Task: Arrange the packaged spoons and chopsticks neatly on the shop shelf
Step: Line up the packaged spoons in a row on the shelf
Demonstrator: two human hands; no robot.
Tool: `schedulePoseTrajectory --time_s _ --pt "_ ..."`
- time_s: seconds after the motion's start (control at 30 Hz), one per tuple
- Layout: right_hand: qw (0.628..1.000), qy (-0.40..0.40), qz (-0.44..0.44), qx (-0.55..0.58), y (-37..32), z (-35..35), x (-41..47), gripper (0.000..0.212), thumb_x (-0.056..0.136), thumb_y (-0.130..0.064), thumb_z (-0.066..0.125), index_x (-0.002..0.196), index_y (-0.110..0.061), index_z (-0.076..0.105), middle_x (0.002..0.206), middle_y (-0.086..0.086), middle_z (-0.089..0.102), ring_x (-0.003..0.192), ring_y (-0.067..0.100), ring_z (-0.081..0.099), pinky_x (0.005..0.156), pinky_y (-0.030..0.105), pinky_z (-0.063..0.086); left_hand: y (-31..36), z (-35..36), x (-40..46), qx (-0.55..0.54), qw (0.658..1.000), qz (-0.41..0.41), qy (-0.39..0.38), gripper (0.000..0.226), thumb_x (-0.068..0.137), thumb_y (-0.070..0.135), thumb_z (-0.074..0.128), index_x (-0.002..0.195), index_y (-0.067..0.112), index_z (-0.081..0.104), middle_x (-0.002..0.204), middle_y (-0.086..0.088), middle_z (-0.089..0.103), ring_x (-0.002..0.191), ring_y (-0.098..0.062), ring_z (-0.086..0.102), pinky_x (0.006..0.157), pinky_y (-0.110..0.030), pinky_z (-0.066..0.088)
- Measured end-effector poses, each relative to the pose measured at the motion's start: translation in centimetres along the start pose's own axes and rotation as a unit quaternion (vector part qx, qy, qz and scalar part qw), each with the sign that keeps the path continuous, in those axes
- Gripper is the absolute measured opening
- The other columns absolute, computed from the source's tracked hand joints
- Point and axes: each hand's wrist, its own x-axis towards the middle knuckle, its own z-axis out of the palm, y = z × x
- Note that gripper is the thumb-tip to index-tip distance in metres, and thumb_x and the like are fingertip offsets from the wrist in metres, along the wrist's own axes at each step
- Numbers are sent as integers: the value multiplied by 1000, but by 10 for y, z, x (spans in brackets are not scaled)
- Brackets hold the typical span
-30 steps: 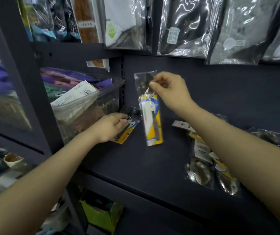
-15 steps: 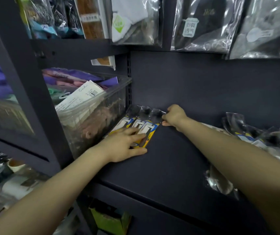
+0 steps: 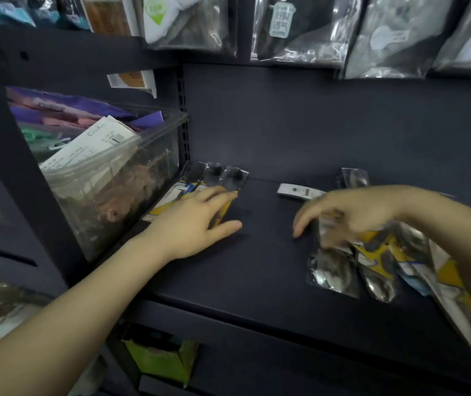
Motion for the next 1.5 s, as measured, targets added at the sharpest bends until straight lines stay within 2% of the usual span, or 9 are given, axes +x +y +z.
schedulePoseTrajectory --time_s 0.2,0.33,0.57,0.77,0.87,1.0,1.1,1.3,1.5 --pt "973 -6 -83 -215 -5 26 -24 60 72 -32 75 126 -35 49 133 -12 41 120 1 32 95 4 24 59 -12 -6 -113 987 75 82 41 83 40 47 116 18 60 102 7 59 89 -9 59 79 -13 43" --pt "953 92 -152 -244 -6 29 -29 31 74 -31 74 98 -17 60 103 -2 58 99 11 47 87 27 40 90 -11 -16 -153 979 66 114 29 85 25 54 110 13 63 93 12 54 80 3 50 62 0 35" --pt "944 245 -206 -78 5 19 -38 16 78 -17 72 91 -7 73 91 8 67 84 18 63 85 39 48 129 2 -15 -334 934 -58 112 28 88 9 55 108 30 55 106 6 63 92 -3 60 85 -19 46" --pt "867 431 -248 10 -3 -2 -30 13 83 -5 64 91 -5 74 87 9 70 77 13 62 73 14 44 141 15 -14 -320 916 -172 169 32 87 11 58 118 19 53 114 2 58 102 -10 55 90 -25 44" --pt "904 359 -234 1 -3 -7 -26 14 83 -7 64 93 -11 73 91 2 71 74 2 57 67 2 37 140 11 -16 -210 956 -171 111 34 84 16 64 117 16 56 113 1 60 100 -12 57 83 -18 42" --pt "962 178 -189 -80 8 16 -21 30 83 -17 66 112 -16 65 113 2 66 100 12 59 88 21 44 143 17 -22 -81 988 -132 1 47 78 40 67 118 17 58 119 0 59 109 -15 54 95 -28 41" --pt "958 120 -196 -174 12 33 -14 47 82 -21 67 127 -17 54 131 2 54 119 17 50 103 31 36 136 19 -27 -72 990 -123 3 51 79 39 67 122 16 55 126 -1 56 117 -14 51 100 -25 37" --pt "872 210 -210 -388 1 44 -3 38 91 -21 43 127 -29 49 128 -10 55 117 17 46 94 32 37 118 1 -37 -174 971 -135 93 29 85 19 62 113 14 59 105 0 67 87 -4 59 74 -1 39" --pt "842 407 -233 -266 -30 17 -14 29 95 -16 42 118 -13 59 111 4 66 105 26 55 89 39 43 110 -23 -31 -444 873 -140 146 23 93 20 44 112 17 56 111 -1 62 98 -11 59 88 -25 46"
